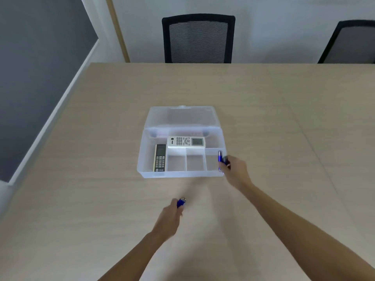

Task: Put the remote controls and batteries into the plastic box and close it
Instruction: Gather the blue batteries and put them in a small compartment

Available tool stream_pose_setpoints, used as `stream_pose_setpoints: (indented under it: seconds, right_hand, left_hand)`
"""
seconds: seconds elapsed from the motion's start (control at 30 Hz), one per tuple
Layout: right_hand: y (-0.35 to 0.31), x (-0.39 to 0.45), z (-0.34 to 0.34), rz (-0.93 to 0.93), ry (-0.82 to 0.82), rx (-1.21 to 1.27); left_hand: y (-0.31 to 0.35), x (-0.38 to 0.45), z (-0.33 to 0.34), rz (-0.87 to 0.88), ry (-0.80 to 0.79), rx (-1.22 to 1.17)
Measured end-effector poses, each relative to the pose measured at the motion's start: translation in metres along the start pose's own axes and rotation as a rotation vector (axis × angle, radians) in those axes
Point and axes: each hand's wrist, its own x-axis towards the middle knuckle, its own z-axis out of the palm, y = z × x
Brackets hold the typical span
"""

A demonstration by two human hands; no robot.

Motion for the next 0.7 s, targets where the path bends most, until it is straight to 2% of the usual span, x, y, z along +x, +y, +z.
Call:
stream_pose_setpoints:
  seconds: [0.07,0.2,0.33,0.43,0.5,0.6,0.7]
  right_hand:
    - [-0.016,0.043,0.005,0.052,-0.059,-0.036]
    - [-0.019,0.089,0.03,0.186,-0.34,-0.352]
    - [-0.016,0.105,0.047,0.257,-0.456,-0.391]
    - [-0.02,0.113,0.04,0.301,-0.527,-0.366]
    - [-0.025,0.12,0.021,0.268,-0.452,-0.437]
    - [-0.023,0.134,-0.01,0.161,-0.203,-0.521]
    - [-0.012,0.144,-0.022,0.266,-0.289,-0.275]
  left_hand:
    - [0.014,0.011,-0.016,-0.069,0.017,-0.182]
    - [0.037,0.03,-0.042,-0.158,0.018,-0.337]
    - [0.059,0.043,-0.057,-0.122,-0.047,-0.367]
    - [0.079,0.06,-0.058,-0.027,-0.046,-0.281]
    - [0.096,0.079,-0.053,0.037,-0.023,-0.193]
    - [0.124,0.112,-0.036,0.12,0.0,-0.062]
    - [0.147,0.146,-0.008,0.16,-0.06,0.11]
